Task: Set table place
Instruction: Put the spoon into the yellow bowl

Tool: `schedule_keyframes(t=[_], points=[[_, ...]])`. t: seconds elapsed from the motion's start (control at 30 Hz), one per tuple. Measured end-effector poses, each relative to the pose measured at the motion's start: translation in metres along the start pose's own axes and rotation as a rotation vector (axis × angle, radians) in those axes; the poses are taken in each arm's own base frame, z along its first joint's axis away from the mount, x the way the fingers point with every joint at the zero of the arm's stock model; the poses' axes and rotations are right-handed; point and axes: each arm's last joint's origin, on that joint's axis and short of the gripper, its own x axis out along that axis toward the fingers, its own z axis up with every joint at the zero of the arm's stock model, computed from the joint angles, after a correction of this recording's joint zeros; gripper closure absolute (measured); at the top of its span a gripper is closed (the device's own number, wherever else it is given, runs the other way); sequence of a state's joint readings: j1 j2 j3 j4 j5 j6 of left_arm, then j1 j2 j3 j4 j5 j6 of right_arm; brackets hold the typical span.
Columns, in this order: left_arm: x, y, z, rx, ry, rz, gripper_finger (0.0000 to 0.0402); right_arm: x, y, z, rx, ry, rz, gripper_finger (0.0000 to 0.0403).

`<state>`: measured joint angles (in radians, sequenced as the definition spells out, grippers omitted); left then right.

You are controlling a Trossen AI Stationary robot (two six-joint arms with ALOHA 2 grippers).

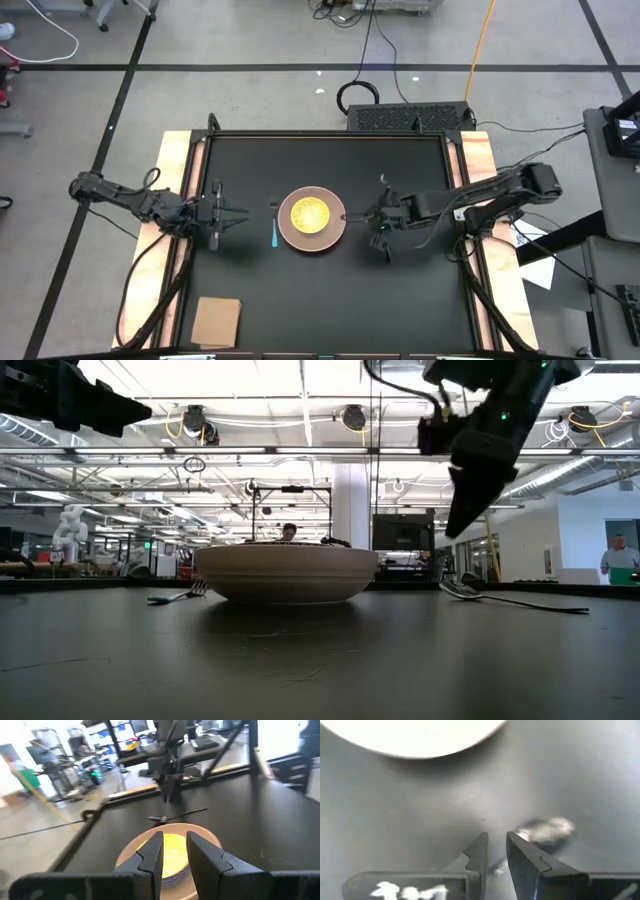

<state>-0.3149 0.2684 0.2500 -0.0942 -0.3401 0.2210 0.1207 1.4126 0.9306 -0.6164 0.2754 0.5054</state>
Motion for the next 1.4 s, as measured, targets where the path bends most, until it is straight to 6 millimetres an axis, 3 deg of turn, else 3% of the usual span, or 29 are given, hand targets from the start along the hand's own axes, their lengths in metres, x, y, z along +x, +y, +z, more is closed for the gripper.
schedule_keyframes(t=[0.17, 0.37, 0.6, 0.73, 0.97, 1.17, 1.4], points=[[0.0, 0.005, 0.003, -0.014, -0.008, 0.15, 0.0311, -0.02, -0.008, -0.011, 0.209, -0.006, -0.101, 0.0344], [-0.002, 0.012, 0.006, -0.036, -0.001, 0.379, 0.0311, -0.022, 0.0, -0.019, 0.359, 0.004, -0.101, 0.0344], [-0.004, 0.015, 0.007, 0.029, 0.028, 0.473, 0.0311, -0.015, 0.012, -0.027, 0.37, -0.035, -0.176, 0.0344], [-0.005, 0.017, 0.01, 0.079, 0.033, 0.535, 0.0311, -0.001, 0.012, -0.043, 0.451, -0.048, -0.166, 0.0344], [-0.006, 0.02, 0.017, 0.163, 0.001, 0.56, 0.0311, 0.025, 0.014, -0.066, 0.591, -0.028, -0.016, 0.0344], [-0.006, 0.019, 0.019, 0.211, -0.007, 0.542, 0.0311, 0.012, 0.021, -0.05, 0.631, -0.095, 0.037, 0.0361], [-0.007, 0.02, 0.021, 0.193, -0.034, 0.539, 0.0311, -0.026, 0.023, -0.018, 0.548, -0.07, -0.017, 0.04]])
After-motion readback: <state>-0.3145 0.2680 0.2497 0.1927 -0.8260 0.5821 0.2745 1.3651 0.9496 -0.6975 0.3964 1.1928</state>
